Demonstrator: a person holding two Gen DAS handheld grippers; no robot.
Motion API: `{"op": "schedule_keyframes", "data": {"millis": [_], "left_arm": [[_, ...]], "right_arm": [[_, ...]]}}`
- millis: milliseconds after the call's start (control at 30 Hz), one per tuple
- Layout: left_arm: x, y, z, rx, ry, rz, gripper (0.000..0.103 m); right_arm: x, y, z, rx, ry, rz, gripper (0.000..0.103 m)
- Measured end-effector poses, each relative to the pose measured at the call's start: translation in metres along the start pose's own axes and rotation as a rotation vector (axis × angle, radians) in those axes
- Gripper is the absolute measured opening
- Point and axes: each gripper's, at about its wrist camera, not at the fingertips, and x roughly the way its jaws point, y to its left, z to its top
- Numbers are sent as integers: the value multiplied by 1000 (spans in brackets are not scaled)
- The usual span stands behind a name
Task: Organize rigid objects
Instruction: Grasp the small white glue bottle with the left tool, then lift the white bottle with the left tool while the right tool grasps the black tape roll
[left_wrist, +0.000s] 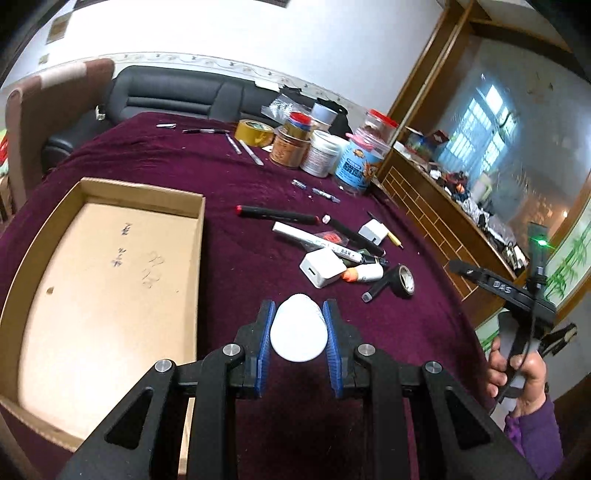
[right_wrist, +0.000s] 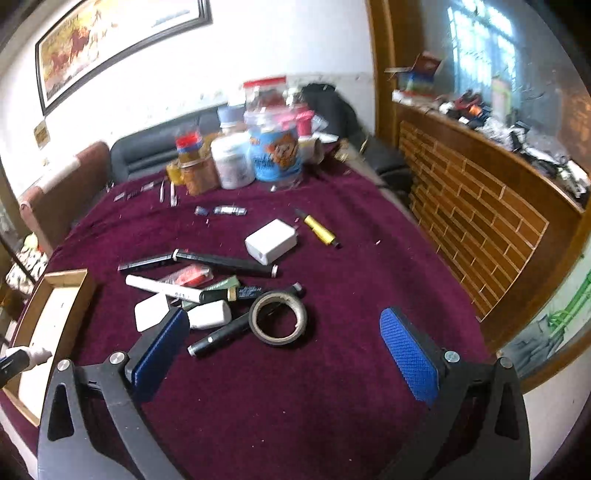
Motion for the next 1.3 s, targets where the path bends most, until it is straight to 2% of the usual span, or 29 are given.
{"op": "schedule_keyframes", "data": {"millis": [133,200,233,267,400,433,500,567,667,833,1033,1100,1133,1233,1300], "left_arm": [[0,9,-7,-21,10,0,22],[-2,13,-11,-27,14,-8,22],[-4,14,-13,-25,13,-7,22],[-5,15,-14,-20,11,-2,22],[-9,20,-16,-15,2,9,22],[-9,21,-15,-19,2,9,22],[-9,24,-15,-30,5,8,22],[-10,29,-15,-40,5,7,22],[-14,36,-14,-51,-2,20,22],[-17,55,-7,-99,-1,16,22],[-28,76,-1,-163,-20,20,22],[-32,80,-3,-165,-26,25,22],[-33,81,-3,-165,-28,26,22],[-36,84,-4,-168,-32,33,22],[-36,87,-5,-175,-32,33,22]], "right_arm": [[23,18,0,-53,102,20,101],[38,23,0,-75,138,-16,87],[44,23,0,-79,145,-16,73],[50,24,-1,-86,160,-15,63],[69,29,-7,-130,190,-19,60],[74,31,-8,-137,198,-19,54],[85,32,-11,-135,217,-6,41],[97,31,-12,-120,241,-1,11],[94,25,-13,-78,221,19,8],[66,22,-9,-46,177,80,3],[38,49,0,-97,136,148,3],[36,60,0,-155,128,114,3],[38,62,-1,-179,133,108,6],[56,61,-12,-239,191,60,36],[68,56,-23,-257,221,37,36]]}}
